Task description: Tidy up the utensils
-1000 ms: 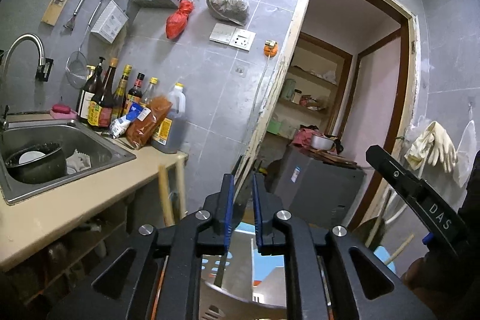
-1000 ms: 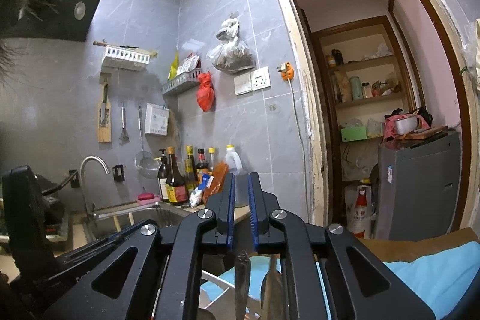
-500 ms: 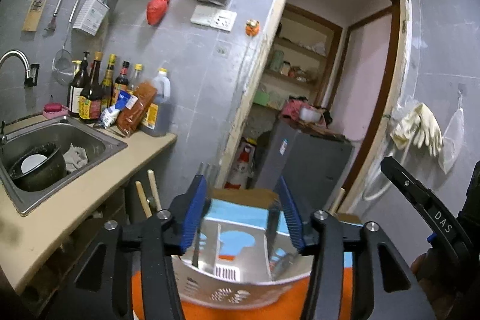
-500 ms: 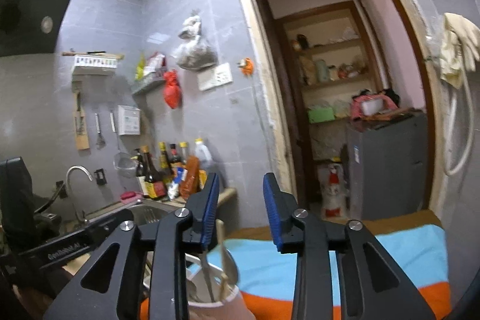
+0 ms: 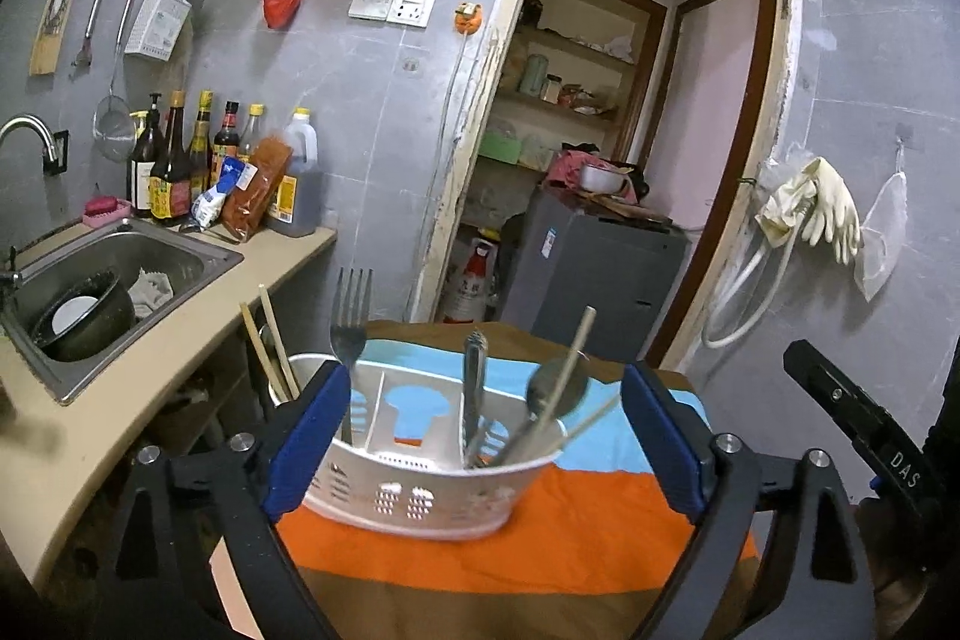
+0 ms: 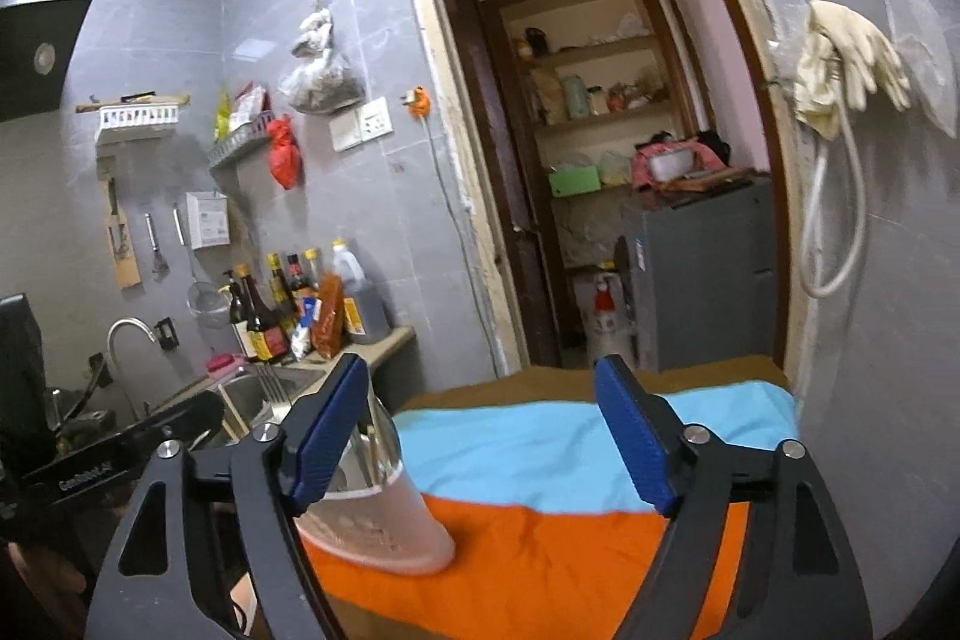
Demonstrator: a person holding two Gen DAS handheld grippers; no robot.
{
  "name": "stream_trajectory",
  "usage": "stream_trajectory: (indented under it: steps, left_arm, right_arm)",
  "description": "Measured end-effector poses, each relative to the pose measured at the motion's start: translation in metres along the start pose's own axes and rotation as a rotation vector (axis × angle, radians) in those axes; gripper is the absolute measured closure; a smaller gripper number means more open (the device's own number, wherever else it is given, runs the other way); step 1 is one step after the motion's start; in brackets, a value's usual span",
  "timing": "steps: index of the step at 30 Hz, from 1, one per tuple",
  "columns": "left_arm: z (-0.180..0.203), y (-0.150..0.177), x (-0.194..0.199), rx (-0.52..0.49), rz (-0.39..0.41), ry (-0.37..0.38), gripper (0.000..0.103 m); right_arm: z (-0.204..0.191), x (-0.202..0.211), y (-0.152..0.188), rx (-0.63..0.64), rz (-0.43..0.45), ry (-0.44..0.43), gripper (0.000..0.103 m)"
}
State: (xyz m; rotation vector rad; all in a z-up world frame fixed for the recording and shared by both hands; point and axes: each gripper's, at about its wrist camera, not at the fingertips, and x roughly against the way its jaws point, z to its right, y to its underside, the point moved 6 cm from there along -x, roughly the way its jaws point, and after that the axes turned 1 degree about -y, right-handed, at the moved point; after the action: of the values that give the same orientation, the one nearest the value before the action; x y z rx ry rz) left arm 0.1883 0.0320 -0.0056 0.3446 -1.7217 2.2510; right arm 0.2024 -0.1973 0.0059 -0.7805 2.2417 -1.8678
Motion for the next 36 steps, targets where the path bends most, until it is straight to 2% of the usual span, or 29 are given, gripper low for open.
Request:
stream_trajectory:
  steps: [1,3,6,7,13,23,36]
  left_arm:
    - [0.004,0.002,0.006,-0.006,0.000,-0.006,0.007]
    - [0.011,0.005,0.016,-0.014,0.003,-0.012,0.007]
    - [0.018,0.011,0.032,-0.013,-0.002,-0.016,0.007]
    - [0.019,0.015,0.039,-0.004,-0.007,-0.024,0.006]
    - [0.027,0.032,0.078,0.006,-0.019,-0.059,0.006]
    - [0.044,0.060,0.143,-0.069,0.001,-0.123,0.006]
    - [0.046,0.084,0.190,-0.123,0.031,-0.148,0.006]
  right_arm:
    - [0.002,0.006,0.000,-0.003,-0.009,0.010,0.019]
    - [0.006,0.019,0.001,-0.002,-0.018,0.028,0.015]
    - [0.010,0.038,0.004,-0.003,-0.035,0.052,0.001]
    - [0.011,0.046,0.006,-0.005,-0.040,0.057,0.000]
    - [0.012,0.092,0.020,-0.004,-0.073,0.087,0.000]
    - [0.002,0.160,0.040,0.012,-0.082,0.112,0.000]
    - [-0.019,0.198,0.064,0.041,-0.099,0.107,0.000]
